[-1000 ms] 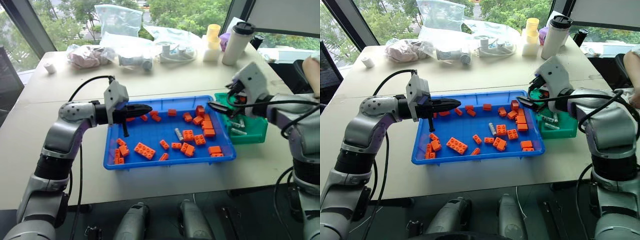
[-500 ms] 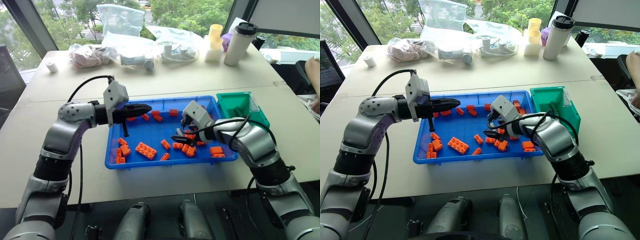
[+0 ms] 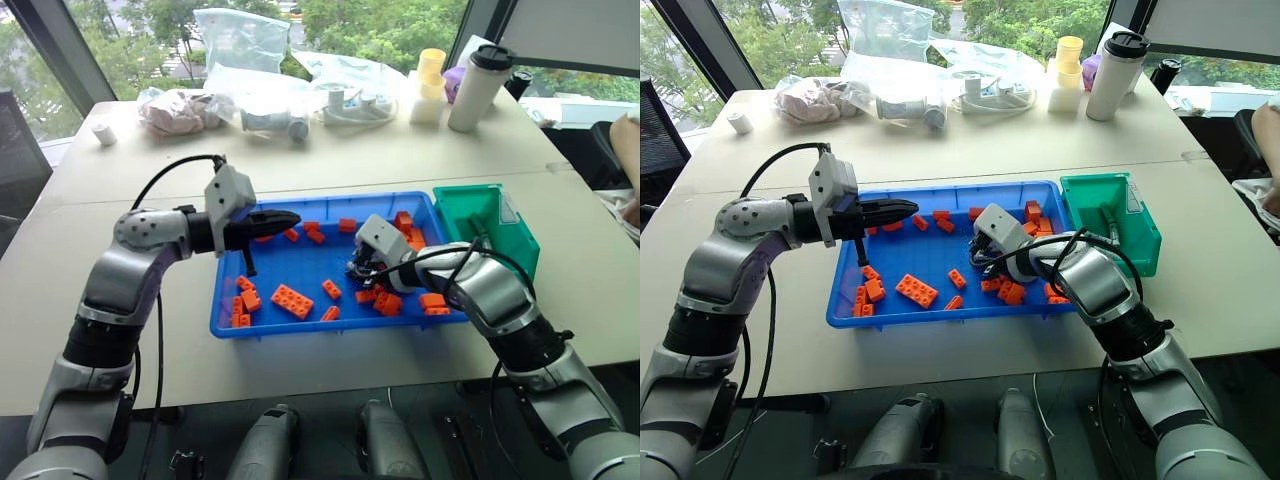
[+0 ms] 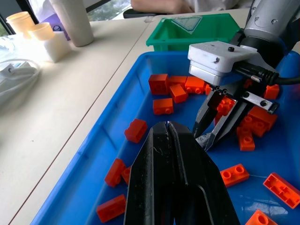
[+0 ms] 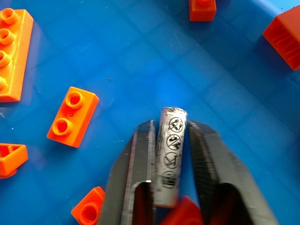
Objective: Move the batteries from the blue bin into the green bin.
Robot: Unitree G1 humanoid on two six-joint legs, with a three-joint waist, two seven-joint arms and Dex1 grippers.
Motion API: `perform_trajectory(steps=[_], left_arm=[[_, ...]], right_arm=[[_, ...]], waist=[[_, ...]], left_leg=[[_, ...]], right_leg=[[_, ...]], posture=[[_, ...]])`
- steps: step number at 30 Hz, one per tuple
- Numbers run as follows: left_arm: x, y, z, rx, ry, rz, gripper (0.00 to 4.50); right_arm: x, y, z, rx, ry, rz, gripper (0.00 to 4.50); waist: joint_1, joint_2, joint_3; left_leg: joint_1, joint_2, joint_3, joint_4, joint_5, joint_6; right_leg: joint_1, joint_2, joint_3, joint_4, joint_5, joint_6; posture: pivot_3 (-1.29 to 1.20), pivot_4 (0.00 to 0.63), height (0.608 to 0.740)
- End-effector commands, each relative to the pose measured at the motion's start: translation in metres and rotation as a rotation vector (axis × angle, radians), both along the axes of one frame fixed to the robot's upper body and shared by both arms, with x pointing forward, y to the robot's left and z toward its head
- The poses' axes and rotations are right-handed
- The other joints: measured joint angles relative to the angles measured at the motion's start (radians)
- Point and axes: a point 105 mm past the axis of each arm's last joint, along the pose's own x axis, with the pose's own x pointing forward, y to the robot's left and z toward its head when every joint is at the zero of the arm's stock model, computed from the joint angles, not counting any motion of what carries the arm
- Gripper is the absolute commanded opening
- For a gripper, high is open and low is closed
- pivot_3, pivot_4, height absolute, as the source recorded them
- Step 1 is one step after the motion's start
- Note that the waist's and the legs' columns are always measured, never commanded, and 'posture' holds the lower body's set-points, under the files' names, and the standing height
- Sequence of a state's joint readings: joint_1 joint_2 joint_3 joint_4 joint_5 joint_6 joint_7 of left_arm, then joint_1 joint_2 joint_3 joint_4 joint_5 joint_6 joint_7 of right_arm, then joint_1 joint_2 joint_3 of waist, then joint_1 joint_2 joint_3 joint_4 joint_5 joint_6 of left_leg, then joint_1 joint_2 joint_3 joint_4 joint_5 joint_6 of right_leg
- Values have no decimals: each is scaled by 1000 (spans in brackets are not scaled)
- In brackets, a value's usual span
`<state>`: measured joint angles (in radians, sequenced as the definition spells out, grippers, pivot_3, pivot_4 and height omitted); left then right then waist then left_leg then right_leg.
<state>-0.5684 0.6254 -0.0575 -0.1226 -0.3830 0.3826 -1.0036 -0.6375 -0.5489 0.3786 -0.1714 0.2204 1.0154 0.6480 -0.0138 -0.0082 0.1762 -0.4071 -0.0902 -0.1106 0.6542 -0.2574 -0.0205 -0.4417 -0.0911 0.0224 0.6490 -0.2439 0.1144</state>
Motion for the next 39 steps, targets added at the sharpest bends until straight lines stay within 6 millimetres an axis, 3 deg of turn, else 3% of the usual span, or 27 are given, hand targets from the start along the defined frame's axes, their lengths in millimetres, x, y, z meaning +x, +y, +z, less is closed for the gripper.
perform_trajectory(steps=[1,5,6,9,10,12,14,17,23,27,32,39], left_arm=[[-3,1,15,-9,-60,-5,0],[-3,1,15,-7,-61,-8,0],[-2,1,15,-6,-62,-8,0],[-2,0,15,-6,-62,-12,0],[-2,0,15,-5,-62,-13,0],[-2,0,14,-6,-59,-18,0],[-2,-1,13,-9,-54,-24,0],[-2,-2,12,-8,-45,-37,0],[-3,-3,10,-14,-23,-60,0],[-6,-4,9,-22,10,-81,0],[-10,0,9,-40,68,-89,0],[-18,6,12,-31,100,-122,0]], right_arm=[[2,6,15,-5,-65,30,18],[8,3,53,32,-176,0,18],[12,-4,75,56,-231,-31,18],[19,-42,125,79,-364,-165,18],[20,-51,131,75,-381,-195,18],[21,-97,142,14,-425,-334,18],[17,-134,141,-25,-421,-441,18],[11,-157,126,-59,-382,-501,18],[1,-170,89,-102,-294,-521,18],[-3,-175,78,-91,-269,-540,1894],[-8,-175,91,-111,-321,-498,4410],[-43,-144,114,-79,-321,-164,4410]], waist=[[0,0,0],[0,0,0],[0,0,0],[6,0,0],[10,0,0],[16,0,0],[24,-1,0],[22,0,0],[1,0,0],[2,0,0],[3,0,0],[3,0,0]], left_leg=[[0,0,0,0,0,0],[0,0,0,0,0,0],[0,0,0,0,0,0],[-1,0,0,0,0,0],[-1,-1,0,0,0,0],[-1,-1,-1,1,-1,1],[-1,-1,0,0,-2,3],[-1,0,1,0,-2,4],[0,0,2,-1,-2,4],[0,0,2,-1,-2,4],[0,0,2,0,-2,4],[0,0,2,0,-2,4]], right_leg=[[0,0,0,0,0,0],[0,0,0,0,0,0],[0,0,0,0,0,0],[-1,0,0,0,0,0],[-1,-1,0,0,0,0],[0,-1,-1,-1,0,0],[1,-1,-1,-2,0,0],[1,-1,0,-2,0,0],[0,-1,1,0,0,0],[0,0,1,0,0,0],[1,-1,1,0,0,0],[1,0,0,-1,0,0]], posture=[[0,150,740],[0,150,740],[0,150,740],[0,150,740],[0,150,740],[0,150,740],[0,150,740],[0,150,740],[0,150,740],[0,150,740],[0,150,740],[0,150,740]])
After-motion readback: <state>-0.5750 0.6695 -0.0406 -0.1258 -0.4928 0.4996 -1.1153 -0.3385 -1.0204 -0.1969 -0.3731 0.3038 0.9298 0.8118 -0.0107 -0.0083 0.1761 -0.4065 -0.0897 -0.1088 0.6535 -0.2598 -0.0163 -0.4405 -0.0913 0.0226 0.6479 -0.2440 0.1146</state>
